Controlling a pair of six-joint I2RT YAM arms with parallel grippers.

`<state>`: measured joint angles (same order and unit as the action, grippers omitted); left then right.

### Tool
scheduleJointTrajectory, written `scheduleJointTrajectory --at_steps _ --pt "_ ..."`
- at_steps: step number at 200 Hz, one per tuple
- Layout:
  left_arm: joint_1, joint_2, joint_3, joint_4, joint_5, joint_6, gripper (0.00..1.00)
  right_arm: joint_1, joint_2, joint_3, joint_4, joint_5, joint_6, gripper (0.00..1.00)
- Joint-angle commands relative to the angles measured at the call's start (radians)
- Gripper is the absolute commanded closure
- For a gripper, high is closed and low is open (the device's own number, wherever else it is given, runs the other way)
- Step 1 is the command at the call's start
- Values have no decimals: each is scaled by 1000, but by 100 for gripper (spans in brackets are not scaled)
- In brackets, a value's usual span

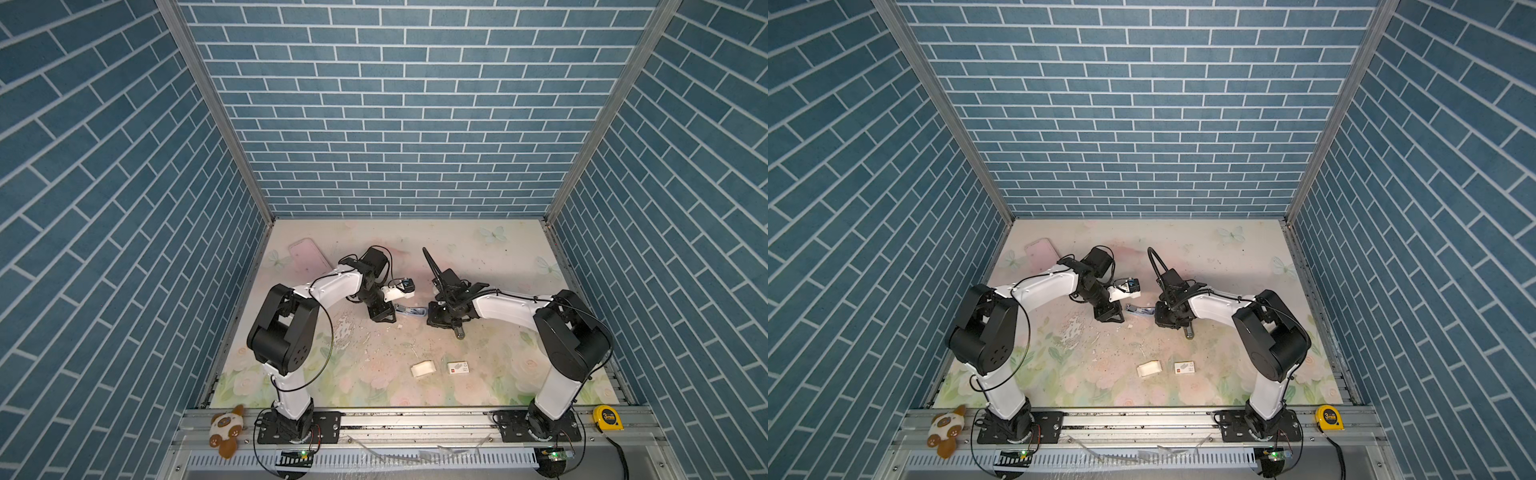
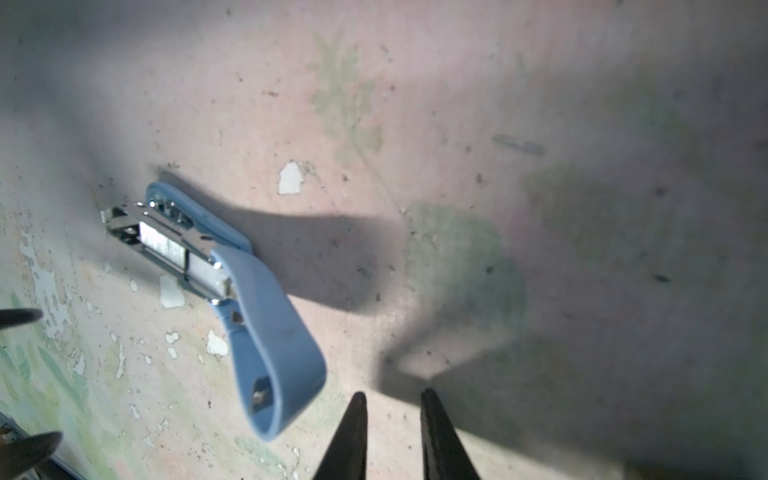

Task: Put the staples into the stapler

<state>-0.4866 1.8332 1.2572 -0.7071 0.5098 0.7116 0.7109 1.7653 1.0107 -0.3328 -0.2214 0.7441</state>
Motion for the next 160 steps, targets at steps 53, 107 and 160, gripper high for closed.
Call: scheduleJointTrajectory --at_steps 53,107,160 --pt "26 32 110 75 -24 -227 47 -38 24 32 7 -31 13 76" --pt "23 208 324 -30 -55 -279 47 -42 -29 15 -29 -50 16 78" --pt "13 287 388 -121 -81 -320 56 -41 -211 -72 -89 -8 49 78"
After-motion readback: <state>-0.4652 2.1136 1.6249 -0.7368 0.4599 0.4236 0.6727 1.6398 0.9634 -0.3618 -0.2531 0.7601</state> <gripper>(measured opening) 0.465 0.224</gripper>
